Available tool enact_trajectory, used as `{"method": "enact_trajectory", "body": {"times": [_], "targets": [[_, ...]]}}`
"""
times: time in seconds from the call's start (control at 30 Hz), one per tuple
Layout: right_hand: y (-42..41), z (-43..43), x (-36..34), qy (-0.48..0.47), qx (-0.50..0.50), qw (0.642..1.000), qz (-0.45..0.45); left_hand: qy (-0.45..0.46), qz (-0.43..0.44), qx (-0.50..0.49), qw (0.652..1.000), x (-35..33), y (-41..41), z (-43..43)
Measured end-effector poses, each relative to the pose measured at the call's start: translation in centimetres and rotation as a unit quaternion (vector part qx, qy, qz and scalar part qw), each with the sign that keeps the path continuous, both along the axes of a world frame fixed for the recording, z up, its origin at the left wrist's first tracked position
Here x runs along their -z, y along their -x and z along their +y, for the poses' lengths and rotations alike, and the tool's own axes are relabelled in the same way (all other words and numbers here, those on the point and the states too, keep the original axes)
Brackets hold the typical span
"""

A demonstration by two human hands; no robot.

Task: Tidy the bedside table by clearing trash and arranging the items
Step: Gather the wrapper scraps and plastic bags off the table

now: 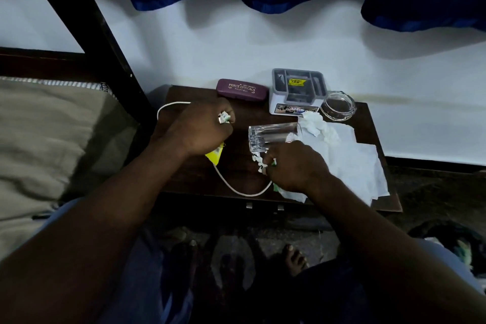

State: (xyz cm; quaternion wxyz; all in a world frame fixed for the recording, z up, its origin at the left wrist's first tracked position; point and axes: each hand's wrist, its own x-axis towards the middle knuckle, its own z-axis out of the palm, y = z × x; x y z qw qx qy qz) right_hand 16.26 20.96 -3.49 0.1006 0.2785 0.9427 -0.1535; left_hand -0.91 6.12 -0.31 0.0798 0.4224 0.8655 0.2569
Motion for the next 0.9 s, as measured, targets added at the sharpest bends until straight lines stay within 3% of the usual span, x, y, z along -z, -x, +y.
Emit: {"method": "enact_trajectory", "body": {"times": [0.1,0.33,0.7,0.9], "targets": [[0.3,-0.5,1.0,-0.012,0.002,1.000,-0.011,0.001,0.001,-0.004,1.000,-0.1,-0.3,-0.5],[1.3,-0.2,1.9,-0.018,0.027,0.999,0.000,0.097,0.004,0.028,0.995,0.3,-0.2,0.0],[2.2,0.0,2.9,-0.032,-0.019,0.999,-0.013,0.118,-0.029,0.044,0.992,0.8,-0.1,1.0],[2.5,-0.2,3.5,-0.072,-0.026,0.996,0.039,0.115,-0.027,0.044,0.992,0.6,-0.2,1.3]]}}
